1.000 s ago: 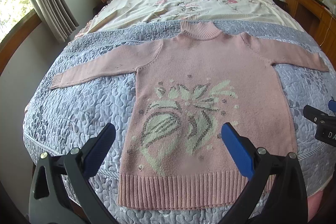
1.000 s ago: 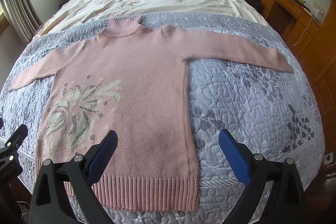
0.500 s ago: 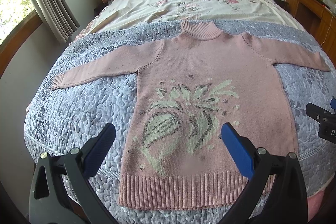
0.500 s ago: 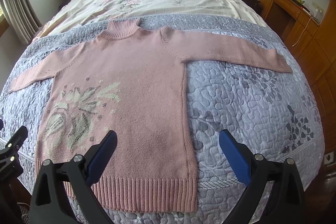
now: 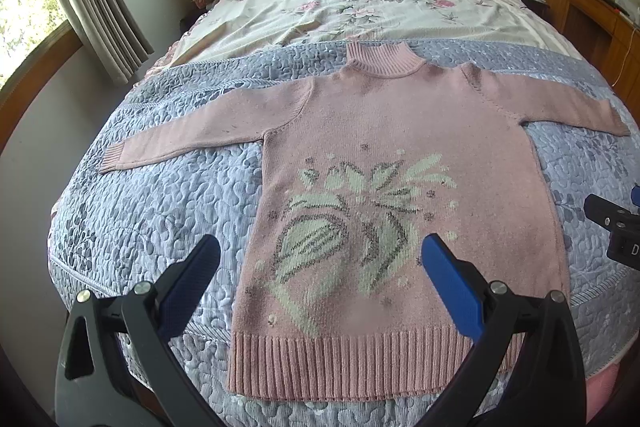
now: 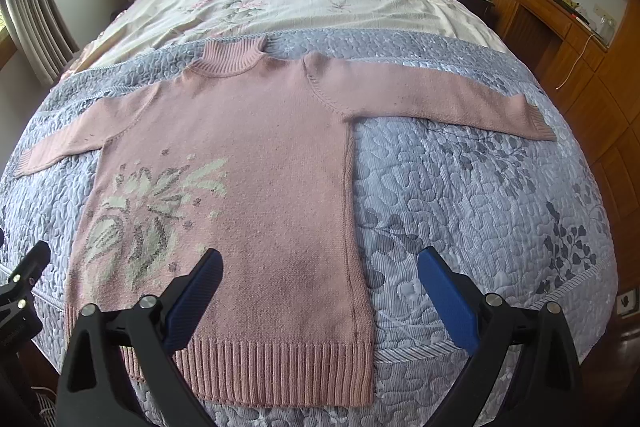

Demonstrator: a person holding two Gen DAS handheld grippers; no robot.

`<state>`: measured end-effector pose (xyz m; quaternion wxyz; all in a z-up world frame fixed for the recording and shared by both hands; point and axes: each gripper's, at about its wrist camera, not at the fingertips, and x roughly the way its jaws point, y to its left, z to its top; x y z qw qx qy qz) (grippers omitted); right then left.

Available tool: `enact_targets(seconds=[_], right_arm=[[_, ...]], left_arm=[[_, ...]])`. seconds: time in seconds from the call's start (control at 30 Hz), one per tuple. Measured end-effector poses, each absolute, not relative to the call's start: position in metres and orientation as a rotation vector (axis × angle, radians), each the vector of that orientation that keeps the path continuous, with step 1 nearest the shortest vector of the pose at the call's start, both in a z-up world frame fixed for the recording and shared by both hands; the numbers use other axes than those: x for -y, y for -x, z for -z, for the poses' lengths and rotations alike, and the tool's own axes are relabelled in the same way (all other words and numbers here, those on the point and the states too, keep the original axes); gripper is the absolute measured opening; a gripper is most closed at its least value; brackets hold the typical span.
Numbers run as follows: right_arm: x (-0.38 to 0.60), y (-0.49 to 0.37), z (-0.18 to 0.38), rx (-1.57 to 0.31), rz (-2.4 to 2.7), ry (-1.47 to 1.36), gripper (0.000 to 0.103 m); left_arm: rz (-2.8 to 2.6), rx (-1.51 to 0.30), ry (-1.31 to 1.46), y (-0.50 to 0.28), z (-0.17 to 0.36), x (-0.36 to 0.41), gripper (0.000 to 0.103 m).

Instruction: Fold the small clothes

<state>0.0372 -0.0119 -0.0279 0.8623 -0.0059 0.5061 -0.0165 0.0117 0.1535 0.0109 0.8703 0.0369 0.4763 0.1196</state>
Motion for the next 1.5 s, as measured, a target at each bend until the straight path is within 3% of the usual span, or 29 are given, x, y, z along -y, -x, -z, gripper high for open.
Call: enact_targets(seconds=[0.3, 0.47, 0.93, 1.2, 1.3, 1.43, 1.5], right_arm=[[0.017, -0.04, 0.031, -1.049, 0.023, 0.004, 0.098], [0.053, -0.062, 0.048, -1.088, 0.011, -0.053, 0.098], [0.38, -0.212, 0.069, -1.126, 0.432, -0.344, 0.097], [0.484, -0.256, 0.127, -1.224, 0.46, -0.466, 0.091], [0.5, -0.264, 0.15, -1.252, 0.449, -0.515, 0.079], [0.508, -0.267, 0.159, -1.217, 0.442, -0.576, 0.072], [0.509, -0.271, 0.157, -1.187, 0.402, -0.596, 0.036]], left_arm=[[-0.233, -0.987, -0.064, -0.013, -0.006, -0.154, 0.1], [-0.193, -1.068, -0.027, -0.037, 0.023, -0.154, 0.1], [-0.144, -1.001, 0.006, -0.206, 0.033, -0.07, 0.1], [-0.122, -0.982, 0.029, -0.274, 0.045, -0.025, 0.1], [-0.122, -0.992, 0.01, -0.284, 0.055, -0.019, 0.1], [-0.132, -1.016, -0.023, -0.288, 0.071, -0.02, 0.1], [-0.141, -1.026, -0.029, -0.287, 0.077, -0.023, 0.1]])
